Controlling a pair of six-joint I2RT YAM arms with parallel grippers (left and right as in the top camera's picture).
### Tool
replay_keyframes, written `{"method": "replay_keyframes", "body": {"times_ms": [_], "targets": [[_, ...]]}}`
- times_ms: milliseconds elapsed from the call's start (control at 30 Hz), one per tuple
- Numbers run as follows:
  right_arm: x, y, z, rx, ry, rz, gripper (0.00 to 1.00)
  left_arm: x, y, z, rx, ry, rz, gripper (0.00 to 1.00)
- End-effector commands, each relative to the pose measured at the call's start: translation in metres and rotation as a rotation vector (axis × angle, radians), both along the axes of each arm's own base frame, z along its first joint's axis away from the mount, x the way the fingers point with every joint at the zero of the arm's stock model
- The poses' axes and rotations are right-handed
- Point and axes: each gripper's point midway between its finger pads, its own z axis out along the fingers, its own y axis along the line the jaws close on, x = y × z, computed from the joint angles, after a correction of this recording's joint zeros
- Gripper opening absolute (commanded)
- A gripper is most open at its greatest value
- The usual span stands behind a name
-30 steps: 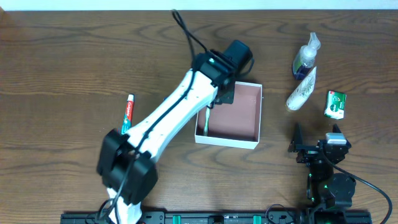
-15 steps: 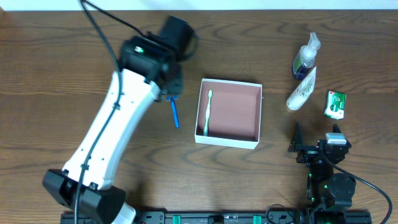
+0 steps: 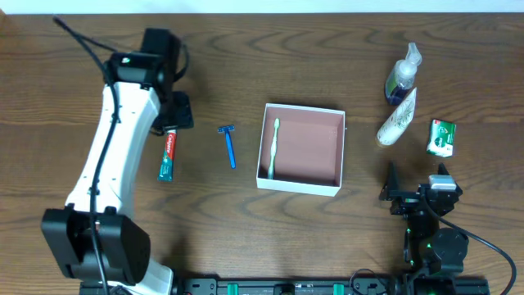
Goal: Pack container
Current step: 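Withdraw the left gripper back toward the toothpaste tube, then lower the left gripper and grasp the red Colgate toothpaste tube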
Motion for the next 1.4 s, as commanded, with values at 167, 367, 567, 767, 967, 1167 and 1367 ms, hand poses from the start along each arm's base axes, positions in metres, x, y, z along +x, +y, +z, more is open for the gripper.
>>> {"method": "replay_keyframes", "body": {"times_ms": [167, 367, 567, 767, 967, 1167, 1367], "targets": [[0.0, 0.003, -0.001, -0.015, 0.001, 0.015, 0.99, -0.009, 0.01, -0.049, -0.108, 0.071, -0.068, 0.75], [0.0, 0.003, -0.001, -0.015, 0.001, 0.015, 0.99, -0.002, 0.017, -0.074, -0.102, 0.033, -0.089, 0.75], [0.0, 0.003, -0.001, -0.015, 0.001, 0.015, 0.99, -0.004, 0.017, -0.095, -0.093, 0.028, -0.154, 0.75], [0.0, 0.003, -0.001, -0.015, 0.001, 0.015, 0.99, -0.001, 0.021, -0.106, -0.088, 0.005, -0.157, 0.75], [0.0, 0.003, -0.001, -0.014, 0.001, 0.016, 0.99, 0.0, 0.026, -0.119, -0.086, 0.035, -0.175, 0.75], [0.0, 0.003, -0.001, -0.014, 0.001, 0.016, 0.99, -0.004, 0.026, -0.145, -0.096, 0.101, -0.172, 0.75], [0.0, 0.003, -0.001, -0.015, 0.001, 0.015, 0.99, -0.003, 0.026, -0.153, -0.098, 0.115, -0.171, 0.75]]}}
